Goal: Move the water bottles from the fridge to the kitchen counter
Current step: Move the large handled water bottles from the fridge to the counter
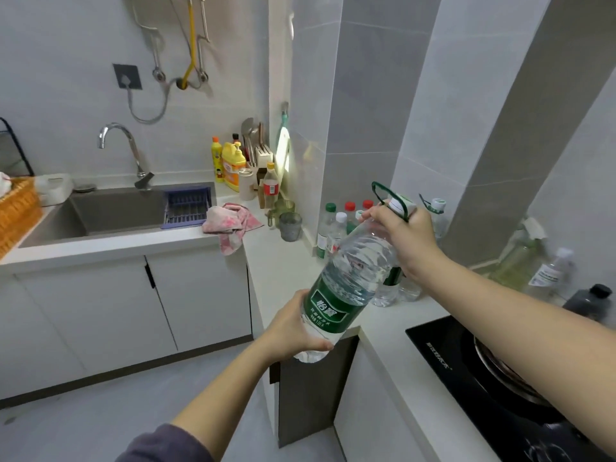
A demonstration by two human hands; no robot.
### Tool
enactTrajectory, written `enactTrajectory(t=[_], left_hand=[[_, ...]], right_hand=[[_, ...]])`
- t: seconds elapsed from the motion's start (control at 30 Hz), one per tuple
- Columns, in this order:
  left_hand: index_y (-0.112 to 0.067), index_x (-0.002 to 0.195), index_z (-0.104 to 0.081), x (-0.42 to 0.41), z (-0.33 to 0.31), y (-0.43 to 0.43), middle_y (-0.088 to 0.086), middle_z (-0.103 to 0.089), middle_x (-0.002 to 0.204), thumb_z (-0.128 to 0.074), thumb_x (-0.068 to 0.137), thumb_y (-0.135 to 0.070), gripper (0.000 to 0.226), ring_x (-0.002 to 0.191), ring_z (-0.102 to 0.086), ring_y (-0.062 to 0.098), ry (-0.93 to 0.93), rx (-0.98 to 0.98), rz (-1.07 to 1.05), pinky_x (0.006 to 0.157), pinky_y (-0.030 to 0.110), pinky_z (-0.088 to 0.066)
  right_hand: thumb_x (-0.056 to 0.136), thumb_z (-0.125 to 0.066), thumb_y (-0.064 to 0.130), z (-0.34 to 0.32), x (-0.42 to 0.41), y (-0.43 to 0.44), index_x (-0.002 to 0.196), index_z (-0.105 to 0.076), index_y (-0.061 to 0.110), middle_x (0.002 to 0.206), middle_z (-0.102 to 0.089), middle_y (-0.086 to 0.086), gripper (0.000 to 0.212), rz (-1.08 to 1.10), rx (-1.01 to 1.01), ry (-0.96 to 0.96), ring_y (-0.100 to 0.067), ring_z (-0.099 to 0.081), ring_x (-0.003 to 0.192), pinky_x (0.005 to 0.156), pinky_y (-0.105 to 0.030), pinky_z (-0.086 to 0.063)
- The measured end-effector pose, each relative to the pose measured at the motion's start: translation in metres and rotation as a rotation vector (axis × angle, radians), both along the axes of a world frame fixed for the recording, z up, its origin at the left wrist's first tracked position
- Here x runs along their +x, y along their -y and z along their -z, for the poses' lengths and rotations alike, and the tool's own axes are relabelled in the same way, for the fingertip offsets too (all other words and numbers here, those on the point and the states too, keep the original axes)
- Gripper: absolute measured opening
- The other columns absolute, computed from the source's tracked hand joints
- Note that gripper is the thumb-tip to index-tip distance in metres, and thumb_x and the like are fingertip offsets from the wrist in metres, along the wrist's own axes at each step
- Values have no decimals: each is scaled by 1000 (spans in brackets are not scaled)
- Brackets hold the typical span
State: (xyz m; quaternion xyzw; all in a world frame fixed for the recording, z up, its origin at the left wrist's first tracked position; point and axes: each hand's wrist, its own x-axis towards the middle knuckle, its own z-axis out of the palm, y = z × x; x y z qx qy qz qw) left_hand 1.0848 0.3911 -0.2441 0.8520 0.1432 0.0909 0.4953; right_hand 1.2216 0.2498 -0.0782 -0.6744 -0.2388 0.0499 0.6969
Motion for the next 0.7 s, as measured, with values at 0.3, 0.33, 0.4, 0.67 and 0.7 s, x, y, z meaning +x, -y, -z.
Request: enactTrajectory(t=[0.3,0.33,0.4,0.67,0.7], left_hand=[[-37,126,-35,110,37,-36,-29,-49,110,-88,50,-42,93,99,-51,-8,-43,-61,110,73,-2,-38],[-35,127,-36,117,42,-35,-28,-50,108,-87,49,-44,94,98,-51,-7,-57,-66,116,72,-1,-38],[-35,126,-38,128,53,-32,-29,-52,105,-88,48,-43,92,96,-53,-8,-79,-80,120,70,0,-39],[-29,126,-45,155,78,-20,-25,-56,104,-89,47,-43,92,93,-55,-7,-139,-122,89,67,-1,-38],[-28,126,-45,158,81,-19,-24,-56,106,-89,47,-43,91,95,-55,-3,-144,-117,85,68,0,-37]], right_hand=[[82,-73,11,33,84,-37,91,-63,-15,96,-67,-31,29,133,-140,75,-29,-69,87,89,-48,-54],[82,-74,11,38,89,-38,90,-66,-12,94,-69,-25,25,146,-169,87,-18,-68,82,85,-40,-56],[81,-75,8,49,98,-39,88,-69,-5,88,-73,-15,17,144,-217,109,-5,-66,77,73,-22,-55],[84,-74,10,78,123,-40,98,-68,-1,95,-74,-8,18,99,-277,123,-12,-69,92,80,-23,-54],[85,-74,10,80,124,-41,96,-67,-1,95,-74,-11,17,98,-279,114,-18,-70,94,83,-28,-56]])
